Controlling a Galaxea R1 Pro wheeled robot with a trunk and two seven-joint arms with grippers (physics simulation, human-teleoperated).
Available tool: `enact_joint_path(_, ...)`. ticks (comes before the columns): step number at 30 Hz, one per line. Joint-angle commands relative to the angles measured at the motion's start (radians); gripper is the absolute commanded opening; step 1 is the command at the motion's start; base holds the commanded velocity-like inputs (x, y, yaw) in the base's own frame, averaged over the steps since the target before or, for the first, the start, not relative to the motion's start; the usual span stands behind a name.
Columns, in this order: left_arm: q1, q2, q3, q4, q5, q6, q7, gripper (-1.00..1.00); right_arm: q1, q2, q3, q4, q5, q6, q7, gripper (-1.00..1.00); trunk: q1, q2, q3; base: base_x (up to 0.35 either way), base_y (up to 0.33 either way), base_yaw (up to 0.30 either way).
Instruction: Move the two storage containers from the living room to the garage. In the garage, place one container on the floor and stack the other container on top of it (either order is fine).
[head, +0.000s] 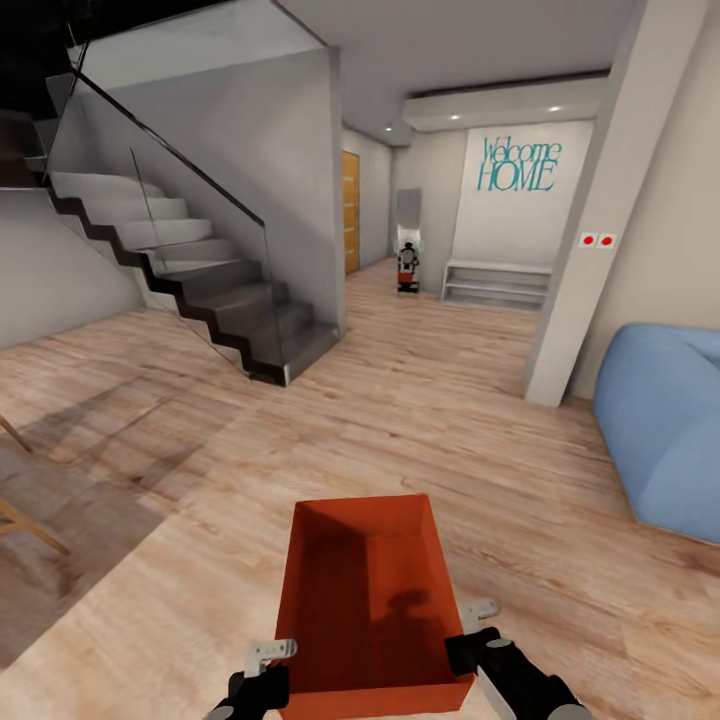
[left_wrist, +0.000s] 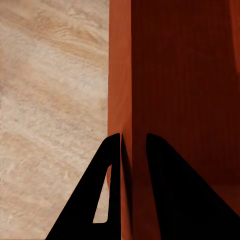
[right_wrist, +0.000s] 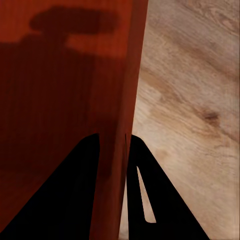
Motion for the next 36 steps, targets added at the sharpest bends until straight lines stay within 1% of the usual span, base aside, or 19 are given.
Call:
enact_joint_path(1, -0.001, 0.018, 0.000, 0.004, -0.012, -0.004, -0.002, -1.00, 0.000, -0.012, 0.042, -0.003, -0.008, -0.062, 0.043, -1.00, 0.001, 0.000, -0.001, 0.343, 0.095, -0.005)
enact_joint_path(9, -0.001, 0.018, 0.000, 0.004, -0.012, -0.004, -0.002, -1.00, 0.000, -0.012, 0.042, -0.003, -0.008, -0.061, 0.044, -1.00, 0.001, 0.000, -0.001, 0.343, 0.095, -0.036)
enact_joint_path(23, -0.001, 0.018, 0.000, 0.004, -0.012, -0.004, -0.002, -1.00, 0.000, -0.012, 0.043, -0.003, -0.008, -0.061, 0.044, -1.00, 0.001, 0.000, -0.001, 0.343, 0.095, -0.172)
enact_joint_path(36, -0.001, 0.018, 0.000, 0.004, -0.012, -0.004, -0.002, -1.00, 0.000, -0.012, 0.043, -0.003, -0.008, -0.062, 0.044, -1.00, 0.001, 0.000, -0.001, 0.343, 0.095, -0.018)
